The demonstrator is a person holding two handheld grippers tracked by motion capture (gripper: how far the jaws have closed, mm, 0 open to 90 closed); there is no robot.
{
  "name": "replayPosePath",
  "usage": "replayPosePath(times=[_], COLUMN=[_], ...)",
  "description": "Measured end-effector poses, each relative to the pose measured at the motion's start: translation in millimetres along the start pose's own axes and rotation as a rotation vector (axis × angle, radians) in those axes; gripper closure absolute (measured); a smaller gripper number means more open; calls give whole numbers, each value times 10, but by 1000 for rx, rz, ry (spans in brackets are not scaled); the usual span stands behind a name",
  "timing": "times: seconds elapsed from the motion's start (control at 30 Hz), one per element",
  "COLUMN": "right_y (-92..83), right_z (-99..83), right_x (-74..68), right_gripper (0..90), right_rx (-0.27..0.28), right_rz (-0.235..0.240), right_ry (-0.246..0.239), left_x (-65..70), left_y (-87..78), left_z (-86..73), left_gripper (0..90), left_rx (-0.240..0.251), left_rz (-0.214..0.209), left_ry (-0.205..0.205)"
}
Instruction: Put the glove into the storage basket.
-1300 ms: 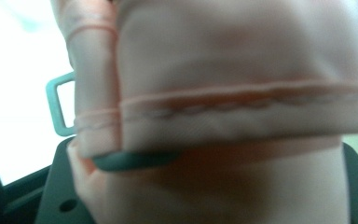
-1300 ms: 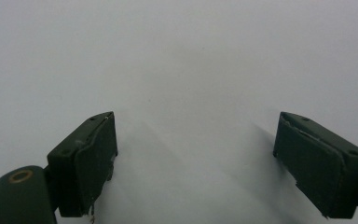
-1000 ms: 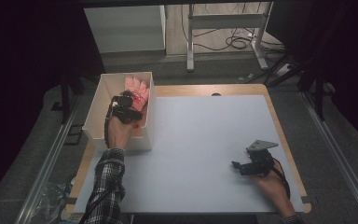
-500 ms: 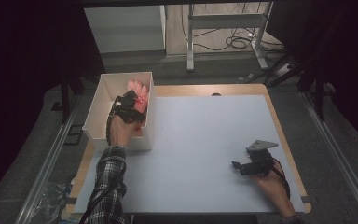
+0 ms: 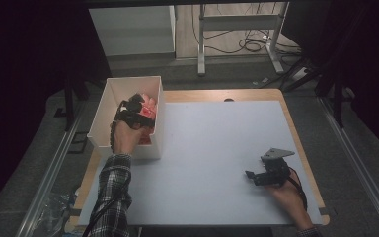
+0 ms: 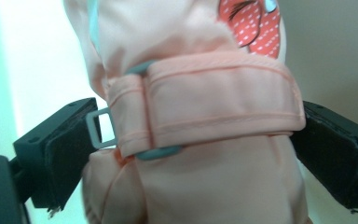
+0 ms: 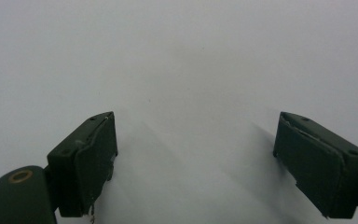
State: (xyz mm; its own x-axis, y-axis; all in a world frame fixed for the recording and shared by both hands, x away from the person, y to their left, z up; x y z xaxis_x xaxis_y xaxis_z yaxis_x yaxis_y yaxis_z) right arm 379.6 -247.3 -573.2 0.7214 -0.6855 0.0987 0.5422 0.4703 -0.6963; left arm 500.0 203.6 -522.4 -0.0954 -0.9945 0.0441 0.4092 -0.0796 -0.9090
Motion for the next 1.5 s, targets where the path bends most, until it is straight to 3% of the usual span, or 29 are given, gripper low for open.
replayPosePath(times=[0.47,0.8,1.1,1.5], right_y=[0,0,0,0], right_z=[0,0,0,0], right_x=[0,0,0,0], right_gripper=[137,137,137,137], right_rx=[0,-1,-1,0], right_rz=[-1,0,0,-1], right_ry=[0,0,0,-1], left_x=[-74,-71,-69,47], left_y=[-194,-343,-465,-795], left_z=[-21,-23,-33,-55], left_gripper=[45,39,28,26], left_rx=[90,178,225,316], left_rz=[-22,-47,-59,-134], left_ry=[7,36,60,116])
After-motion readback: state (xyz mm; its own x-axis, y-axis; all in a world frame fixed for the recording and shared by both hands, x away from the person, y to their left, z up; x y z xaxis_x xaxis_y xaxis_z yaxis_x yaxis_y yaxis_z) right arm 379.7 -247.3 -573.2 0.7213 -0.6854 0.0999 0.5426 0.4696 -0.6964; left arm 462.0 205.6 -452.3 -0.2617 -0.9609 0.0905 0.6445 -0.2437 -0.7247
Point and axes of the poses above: each handheld gripper's, and its own axes: y roughly forward along the jaws, z roughly out of its top, x roughly to its right, the point moved 6 cm from there along y, roughly forward along the jaws, and after that the axes turned 4 degrees about -y, right-handed, at the moved point
